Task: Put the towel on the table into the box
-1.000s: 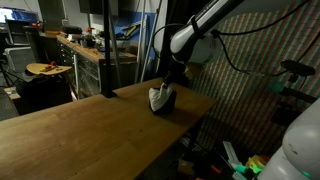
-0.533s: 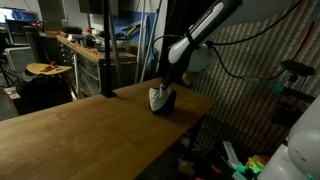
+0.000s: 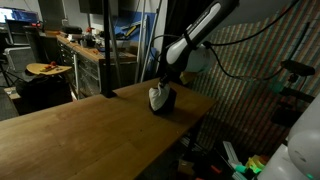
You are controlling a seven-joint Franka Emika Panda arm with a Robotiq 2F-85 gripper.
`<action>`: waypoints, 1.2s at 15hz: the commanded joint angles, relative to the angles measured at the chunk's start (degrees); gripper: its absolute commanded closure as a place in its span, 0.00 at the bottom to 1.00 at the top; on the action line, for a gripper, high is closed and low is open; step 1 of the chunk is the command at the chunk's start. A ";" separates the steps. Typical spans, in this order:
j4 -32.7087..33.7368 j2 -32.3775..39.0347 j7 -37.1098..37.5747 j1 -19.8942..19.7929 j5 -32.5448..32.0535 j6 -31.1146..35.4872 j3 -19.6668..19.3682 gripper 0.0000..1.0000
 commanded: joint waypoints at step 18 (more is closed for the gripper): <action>8.97 9.00 9.49 3.47 -14.67 -4.15 -2.22 0.96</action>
